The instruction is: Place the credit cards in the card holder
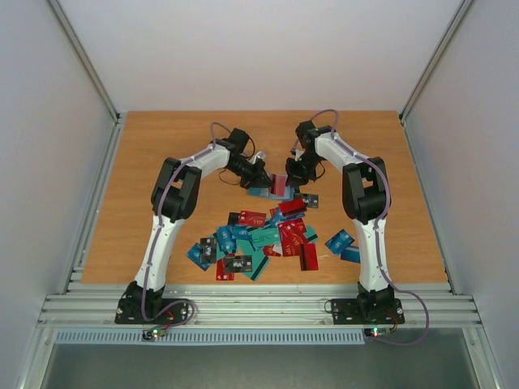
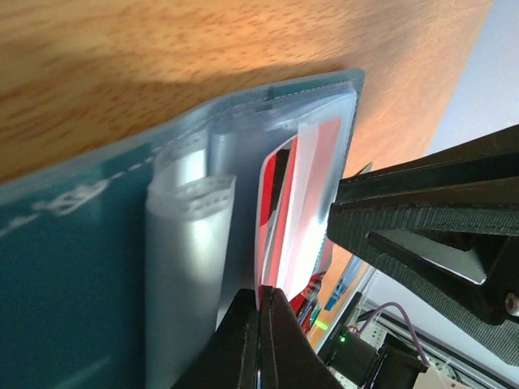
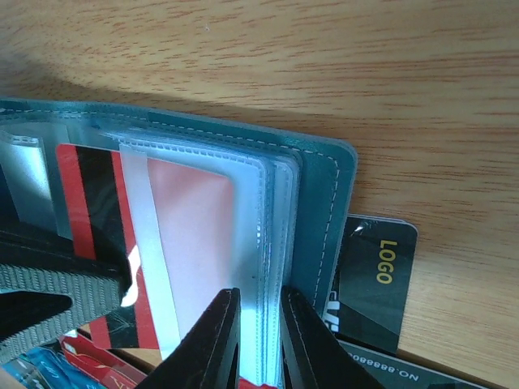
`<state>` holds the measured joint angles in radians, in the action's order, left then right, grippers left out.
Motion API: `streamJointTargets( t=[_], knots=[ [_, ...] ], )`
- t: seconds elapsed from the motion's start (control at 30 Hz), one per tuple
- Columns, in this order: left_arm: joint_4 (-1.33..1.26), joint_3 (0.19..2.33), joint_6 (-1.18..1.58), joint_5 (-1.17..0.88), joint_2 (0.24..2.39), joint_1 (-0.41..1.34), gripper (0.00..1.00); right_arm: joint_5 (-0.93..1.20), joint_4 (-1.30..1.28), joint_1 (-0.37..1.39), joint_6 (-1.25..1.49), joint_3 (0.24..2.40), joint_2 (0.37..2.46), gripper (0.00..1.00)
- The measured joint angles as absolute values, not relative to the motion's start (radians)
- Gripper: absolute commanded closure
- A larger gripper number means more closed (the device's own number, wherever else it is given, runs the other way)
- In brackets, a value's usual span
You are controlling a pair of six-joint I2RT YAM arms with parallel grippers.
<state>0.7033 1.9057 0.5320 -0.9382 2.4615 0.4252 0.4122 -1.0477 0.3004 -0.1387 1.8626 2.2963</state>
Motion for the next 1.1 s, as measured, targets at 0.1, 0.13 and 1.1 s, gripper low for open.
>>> streamJointTargets(
  t=[0.1, 0.13, 1.1],
  knots=[
    [0.685, 1.906, 0.544, -0.937, 2.463, 0.435, 0.99, 0.421, -1.048, 0.297, -0.136, 1.863, 2.296, 0.84],
    [0.679, 1.906, 0.548, -0.936, 2.463, 0.439, 1.00, 0.421, -1.048, 0.297, -0.136, 1.863, 2.296, 0.84],
    [0.680, 1.911, 0.531, -0.889, 2.461, 0.460, 0.70, 0.468, -1.065, 0.273, -0.154, 1.855, 2.220, 0.78]
  ],
)
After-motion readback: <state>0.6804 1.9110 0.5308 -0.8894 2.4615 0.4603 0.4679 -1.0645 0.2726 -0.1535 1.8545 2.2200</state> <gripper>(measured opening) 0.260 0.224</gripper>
